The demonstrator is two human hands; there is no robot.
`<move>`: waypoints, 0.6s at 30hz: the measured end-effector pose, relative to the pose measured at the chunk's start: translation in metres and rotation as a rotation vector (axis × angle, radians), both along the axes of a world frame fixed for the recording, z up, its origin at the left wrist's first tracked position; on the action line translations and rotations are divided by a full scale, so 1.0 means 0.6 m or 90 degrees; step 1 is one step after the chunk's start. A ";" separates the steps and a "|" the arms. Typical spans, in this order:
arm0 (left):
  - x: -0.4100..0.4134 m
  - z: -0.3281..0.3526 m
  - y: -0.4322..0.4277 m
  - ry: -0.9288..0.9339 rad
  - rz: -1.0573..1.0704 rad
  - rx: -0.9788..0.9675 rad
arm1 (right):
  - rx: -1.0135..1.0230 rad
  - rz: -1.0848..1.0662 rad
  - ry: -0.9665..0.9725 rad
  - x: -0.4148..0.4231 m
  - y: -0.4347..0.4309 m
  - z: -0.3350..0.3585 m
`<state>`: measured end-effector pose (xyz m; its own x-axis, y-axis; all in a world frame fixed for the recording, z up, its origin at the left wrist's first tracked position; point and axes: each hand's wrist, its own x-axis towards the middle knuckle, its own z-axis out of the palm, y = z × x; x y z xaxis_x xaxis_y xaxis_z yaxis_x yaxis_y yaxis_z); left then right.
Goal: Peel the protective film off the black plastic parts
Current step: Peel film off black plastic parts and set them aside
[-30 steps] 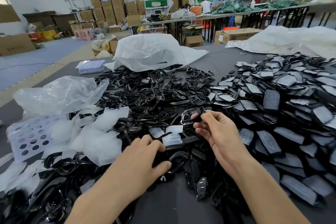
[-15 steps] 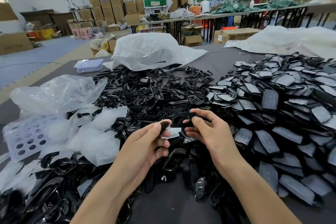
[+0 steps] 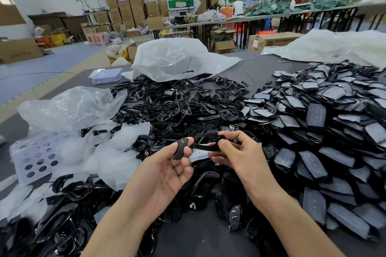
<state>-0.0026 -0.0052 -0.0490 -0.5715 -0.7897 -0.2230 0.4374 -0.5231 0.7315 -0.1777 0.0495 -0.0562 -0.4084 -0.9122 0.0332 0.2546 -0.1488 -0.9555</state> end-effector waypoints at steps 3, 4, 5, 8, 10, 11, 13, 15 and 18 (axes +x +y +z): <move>0.003 0.004 0.005 0.002 -0.006 0.004 | 0.002 0.005 0.004 0.001 0.000 0.000; 0.003 0.006 0.008 -0.010 -0.002 -0.007 | 0.003 0.005 0.004 0.000 0.000 0.000; 0.003 0.007 0.009 -0.033 0.012 -0.028 | 0.004 0.006 0.002 0.000 0.000 0.000; -0.005 0.005 0.015 -0.115 0.101 -0.122 | 0.006 0.005 -0.004 0.000 0.000 -0.001; -0.013 0.001 0.019 -0.203 0.172 -0.189 | 0.006 0.004 0.000 0.001 0.000 -0.004; -0.015 -0.003 0.019 -0.248 0.200 -0.216 | 0.006 0.005 0.002 0.001 0.000 -0.005; -0.016 -0.009 0.019 -0.316 0.228 -0.270 | 0.006 0.006 0.004 0.003 -0.001 -0.006; -0.013 -0.010 0.021 -0.383 0.223 -0.360 | 0.010 0.008 0.002 0.004 -0.001 -0.007; -0.011 -0.006 0.025 -0.398 0.230 -0.424 | 0.009 0.003 -0.007 0.003 -0.001 -0.007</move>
